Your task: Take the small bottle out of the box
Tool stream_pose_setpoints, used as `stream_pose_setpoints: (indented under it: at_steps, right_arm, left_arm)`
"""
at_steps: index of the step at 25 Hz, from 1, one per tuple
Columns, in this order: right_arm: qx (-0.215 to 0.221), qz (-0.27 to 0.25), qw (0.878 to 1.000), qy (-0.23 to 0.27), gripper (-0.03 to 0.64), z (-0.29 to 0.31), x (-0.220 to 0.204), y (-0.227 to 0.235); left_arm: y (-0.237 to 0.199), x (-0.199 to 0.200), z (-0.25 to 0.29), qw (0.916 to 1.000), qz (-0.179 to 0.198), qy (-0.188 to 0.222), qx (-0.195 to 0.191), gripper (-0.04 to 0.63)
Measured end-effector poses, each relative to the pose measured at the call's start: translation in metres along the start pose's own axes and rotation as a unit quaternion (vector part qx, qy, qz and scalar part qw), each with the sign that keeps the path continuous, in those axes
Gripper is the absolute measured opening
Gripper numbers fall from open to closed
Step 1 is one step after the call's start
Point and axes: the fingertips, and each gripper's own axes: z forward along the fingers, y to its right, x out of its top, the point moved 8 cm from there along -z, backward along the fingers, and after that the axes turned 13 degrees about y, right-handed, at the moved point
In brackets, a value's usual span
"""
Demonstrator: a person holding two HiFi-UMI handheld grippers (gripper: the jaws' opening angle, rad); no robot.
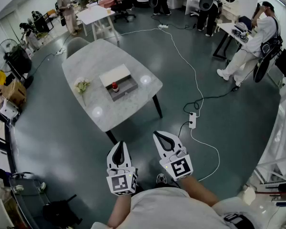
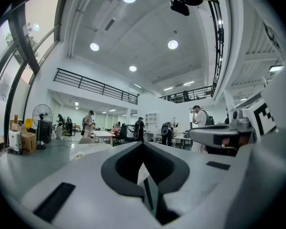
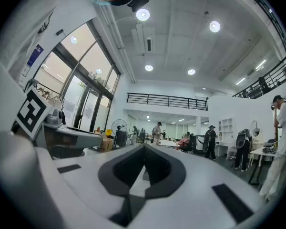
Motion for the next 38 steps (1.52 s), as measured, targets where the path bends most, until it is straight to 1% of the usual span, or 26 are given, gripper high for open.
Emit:
stream_pose_setpoints:
  at_steps: [4,6,8,13,17,22,28,31,35,38]
  right_arm:
    - [0.015,0.005,1.000,0.006,0.026,-0.014,-0.003,0.010]
    - [0.027,0.018,0.999,0.011,0.026,-0.021,-0.008,0.011]
    - [0.036,0.031,0.999,0.006,0.026,-0.025,-0.016,0.014]
    - [0.047,0.039,0.998,0.009,0.028,-0.026,-0.028,0.013]
    - [0.055,0.033,0.998,-0.013,0.028,-0.020,-0.042,0.015]
    - [0.055,0.034,0.997,-0.034,0.028,-0.002,-0.061,0.028]
    - [0.065,0.034,0.997,-0.031,0.028,0.052,-0.084,0.041]
    - [0.070,0.037,0.996,-0.047,0.028,0.083,-0.100,0.047]
    - [0.073,0.047,0.994,-0.062,0.028,0.127,-0.115,0.052]
    - [0.068,0.052,0.993,-0.086,0.028,0.157,-0.133,0.051]
  left_arm:
    - [0.019,-0.004,-0.002,1.0000,0.001,-0.002,0.008,0.023]
    - [0.027,-0.008,-0.007,0.9999,0.002,0.000,0.014,0.023]
    - [0.031,-0.014,-0.012,0.9997,0.001,-0.006,0.023,0.023]
    - [0.025,-0.025,-0.016,0.9988,0.004,-0.032,0.037,0.023]
    - [0.019,-0.035,-0.006,0.9984,0.003,-0.042,0.037,0.023]
    - [0.006,-0.053,0.018,0.9979,-0.009,-0.053,0.037,0.023]
    - [-0.030,-0.074,0.063,0.9974,-0.021,-0.061,0.033,0.023]
    - [-0.052,-0.083,0.093,0.9970,-0.028,-0.068,0.025,0.023]
    - [-0.090,-0.091,0.133,0.9967,-0.025,-0.076,0.016,0.023]
    - [-0.120,-0.100,0.155,0.9958,-0.031,-0.085,0.016,0.023]
